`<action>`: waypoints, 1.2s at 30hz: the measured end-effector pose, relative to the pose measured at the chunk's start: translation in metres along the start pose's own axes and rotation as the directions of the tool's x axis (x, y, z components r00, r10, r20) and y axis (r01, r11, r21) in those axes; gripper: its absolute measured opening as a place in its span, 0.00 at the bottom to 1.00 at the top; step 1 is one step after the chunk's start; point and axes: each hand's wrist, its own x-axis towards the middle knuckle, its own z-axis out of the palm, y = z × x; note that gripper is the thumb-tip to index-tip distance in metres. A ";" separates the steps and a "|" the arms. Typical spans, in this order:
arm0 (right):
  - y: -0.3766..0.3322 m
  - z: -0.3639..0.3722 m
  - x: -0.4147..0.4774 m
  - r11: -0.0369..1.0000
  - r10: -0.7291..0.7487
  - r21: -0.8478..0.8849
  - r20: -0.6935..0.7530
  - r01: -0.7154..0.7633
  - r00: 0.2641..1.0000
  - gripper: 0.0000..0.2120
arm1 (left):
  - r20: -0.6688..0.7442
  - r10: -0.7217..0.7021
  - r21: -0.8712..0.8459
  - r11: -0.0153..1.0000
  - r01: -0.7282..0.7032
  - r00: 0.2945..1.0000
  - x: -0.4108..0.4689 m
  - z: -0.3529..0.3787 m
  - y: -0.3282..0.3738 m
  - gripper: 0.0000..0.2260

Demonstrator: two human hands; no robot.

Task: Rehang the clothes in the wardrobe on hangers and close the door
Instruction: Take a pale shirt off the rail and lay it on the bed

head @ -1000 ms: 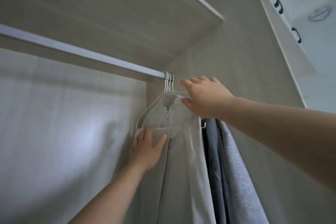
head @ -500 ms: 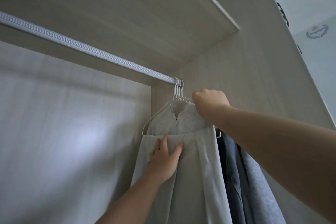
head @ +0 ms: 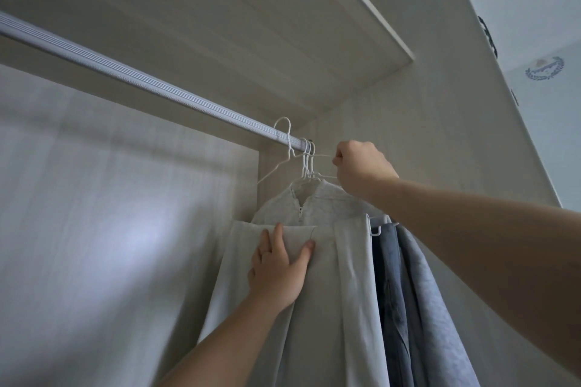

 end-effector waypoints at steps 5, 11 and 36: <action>-0.001 -0.019 0.006 1.000 0.007 0.027 -0.049 -0.005 0.999 0.07 | -0.119 0.066 0.025 0.998 -0.064 0.991 0.004 -0.010 0.012 0.36; 0.026 -0.044 -0.023 0.998 -0.032 0.052 -0.053 0.035 0.998 0.08 | -0.268 0.215 0.099 0.976 -0.196 0.939 -0.012 -0.017 0.031 0.35; 0.256 -0.436 -0.239 0.938 -0.026 -0.346 -0.050 0.007 0.998 0.07 | -0.314 0.622 -0.061 0.741 -0.669 0.717 -0.218 0.121 0.359 0.17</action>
